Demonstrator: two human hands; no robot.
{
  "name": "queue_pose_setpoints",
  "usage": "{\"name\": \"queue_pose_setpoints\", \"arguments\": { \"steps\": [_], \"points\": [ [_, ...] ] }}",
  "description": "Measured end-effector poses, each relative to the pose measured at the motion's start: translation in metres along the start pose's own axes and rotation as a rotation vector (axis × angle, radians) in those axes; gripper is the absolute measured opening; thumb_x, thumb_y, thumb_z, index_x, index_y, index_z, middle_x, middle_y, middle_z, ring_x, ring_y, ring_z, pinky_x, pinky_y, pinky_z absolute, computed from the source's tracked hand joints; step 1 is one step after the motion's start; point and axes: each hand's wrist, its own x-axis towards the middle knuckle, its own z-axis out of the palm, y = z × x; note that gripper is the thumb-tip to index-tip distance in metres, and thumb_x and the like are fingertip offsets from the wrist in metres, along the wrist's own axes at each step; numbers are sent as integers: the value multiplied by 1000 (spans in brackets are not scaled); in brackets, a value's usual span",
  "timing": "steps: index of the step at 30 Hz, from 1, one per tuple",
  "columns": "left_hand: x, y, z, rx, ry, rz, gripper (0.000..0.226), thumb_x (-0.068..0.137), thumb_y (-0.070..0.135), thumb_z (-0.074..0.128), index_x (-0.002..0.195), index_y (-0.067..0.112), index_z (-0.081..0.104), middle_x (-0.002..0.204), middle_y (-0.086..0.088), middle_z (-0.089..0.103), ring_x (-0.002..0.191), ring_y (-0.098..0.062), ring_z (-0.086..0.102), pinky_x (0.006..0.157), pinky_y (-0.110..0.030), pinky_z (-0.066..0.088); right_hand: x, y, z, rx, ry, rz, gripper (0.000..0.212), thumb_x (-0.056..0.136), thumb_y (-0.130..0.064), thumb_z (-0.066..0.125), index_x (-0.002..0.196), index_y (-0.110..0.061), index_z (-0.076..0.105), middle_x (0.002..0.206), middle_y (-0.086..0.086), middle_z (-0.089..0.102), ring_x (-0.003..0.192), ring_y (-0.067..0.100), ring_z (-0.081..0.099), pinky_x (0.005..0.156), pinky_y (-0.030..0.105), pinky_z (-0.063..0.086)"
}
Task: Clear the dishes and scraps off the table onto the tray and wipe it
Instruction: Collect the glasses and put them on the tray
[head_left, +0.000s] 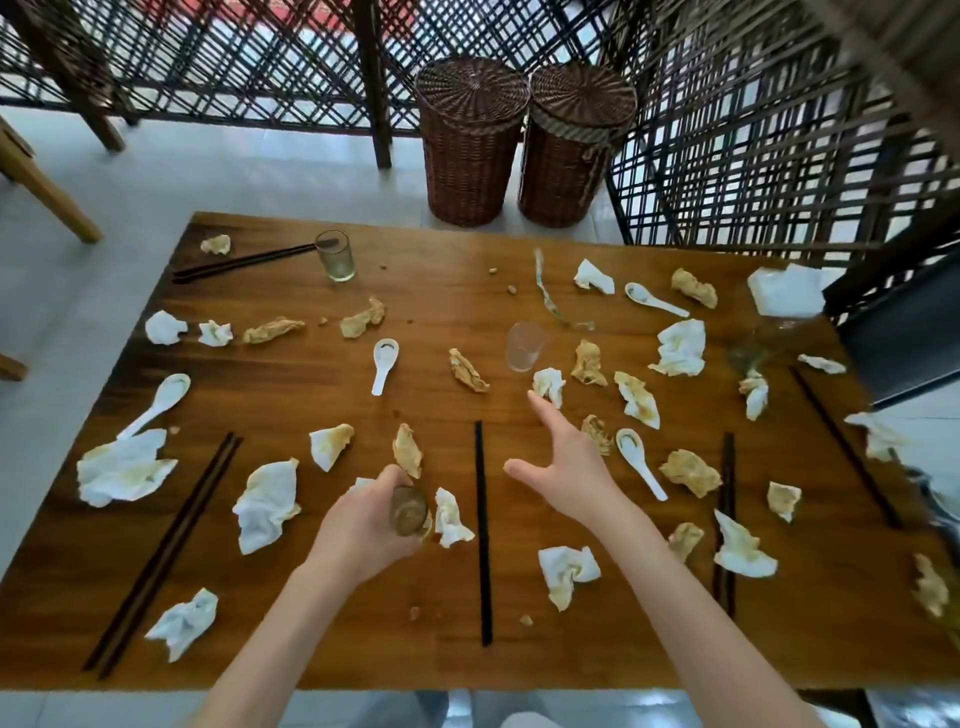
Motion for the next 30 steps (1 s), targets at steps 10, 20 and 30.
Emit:
{"name": "queue_pose_setpoints", "arguments": {
  "steps": [10,20,30],
  "points": [
    [83,48,-44,-168,184,75,63,60,33,87,111,29,49,97,7,62,88,-12,58,69,-22,53,70,23,-22,-86,78,39,88,75,-34,75,146,-29,23,153,0,25,139,21,27,107,35,30],
    [154,70,-40,-217,252,67,57,62,35,84,109,28,53,92,7,61,85,-10,58,68,-20,49,181,41,-15,-131,46,63,97,72,-32,78,147,-27,18,155,2,20,138,21,27,103,36,36],
    [177,63,-39,-205,218,48,57,60,36,84,106,32,51,87,14,58,81,-5,55,62,-13,44,204,45,-4,-109,44,47,73,70,-21,78,134,-20,45,131,3,53,117,22,51,92,31,45]
  ]
}}
